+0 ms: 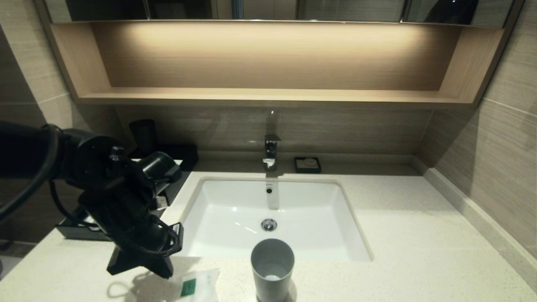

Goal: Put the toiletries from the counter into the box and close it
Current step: Pick up the bathroom toiletry

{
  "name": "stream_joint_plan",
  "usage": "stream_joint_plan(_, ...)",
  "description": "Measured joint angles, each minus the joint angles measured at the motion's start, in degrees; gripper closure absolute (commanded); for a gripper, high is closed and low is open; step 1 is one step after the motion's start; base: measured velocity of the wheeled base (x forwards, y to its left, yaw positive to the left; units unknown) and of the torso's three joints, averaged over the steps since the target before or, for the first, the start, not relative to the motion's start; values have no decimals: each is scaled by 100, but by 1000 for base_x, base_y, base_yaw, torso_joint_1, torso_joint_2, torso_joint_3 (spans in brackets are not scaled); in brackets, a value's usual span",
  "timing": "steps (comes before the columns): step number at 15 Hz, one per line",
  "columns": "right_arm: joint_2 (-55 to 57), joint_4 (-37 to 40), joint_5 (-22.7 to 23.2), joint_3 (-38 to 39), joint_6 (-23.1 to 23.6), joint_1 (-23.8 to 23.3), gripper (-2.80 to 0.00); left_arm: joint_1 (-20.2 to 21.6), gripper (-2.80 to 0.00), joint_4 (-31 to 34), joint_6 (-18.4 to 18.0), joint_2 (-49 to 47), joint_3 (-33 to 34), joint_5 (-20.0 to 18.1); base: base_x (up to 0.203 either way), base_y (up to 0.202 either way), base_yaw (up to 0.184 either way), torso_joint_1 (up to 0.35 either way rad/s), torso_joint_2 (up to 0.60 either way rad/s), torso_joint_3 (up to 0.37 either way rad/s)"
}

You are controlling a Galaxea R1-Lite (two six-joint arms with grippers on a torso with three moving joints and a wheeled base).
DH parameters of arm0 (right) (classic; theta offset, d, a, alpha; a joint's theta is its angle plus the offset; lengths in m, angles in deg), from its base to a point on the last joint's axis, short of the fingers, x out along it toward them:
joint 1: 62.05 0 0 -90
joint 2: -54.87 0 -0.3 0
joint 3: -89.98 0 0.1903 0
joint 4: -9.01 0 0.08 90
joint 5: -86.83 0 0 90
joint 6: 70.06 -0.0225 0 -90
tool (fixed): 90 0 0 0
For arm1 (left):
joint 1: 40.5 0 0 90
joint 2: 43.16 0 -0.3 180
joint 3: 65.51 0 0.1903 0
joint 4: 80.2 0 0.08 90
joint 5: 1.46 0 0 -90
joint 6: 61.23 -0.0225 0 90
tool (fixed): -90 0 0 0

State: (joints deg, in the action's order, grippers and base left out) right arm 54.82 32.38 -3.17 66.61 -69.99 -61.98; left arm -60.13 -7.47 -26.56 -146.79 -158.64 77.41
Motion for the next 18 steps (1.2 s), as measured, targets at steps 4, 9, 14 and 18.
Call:
stream_joint_plan(4, 0, 0, -2, 0, -2, 0, 0, 86, 0, 58, -759, 60, 135, -33, 0, 0, 0, 0, 0, 0)
stream_joint_plan(9, 0, 0, 0, 0, -1, 0, 0, 141, 0, 28, -2025, 143, 279, -27, 0, 0, 0, 0, 0, 0)
stream_joint_plan(14, 0, 0, -2, 0, 2, 0, 0, 148, 0, -9, -3578, 351, 251, -41, 0, 0, 0, 0, 0, 0)
stream_joint_plan(18, 0, 0, -2, 0, 2, 0, 0, 431, 0, -132, -5079, 418, 542, -179, 0, 0, 0, 0, 0, 0)
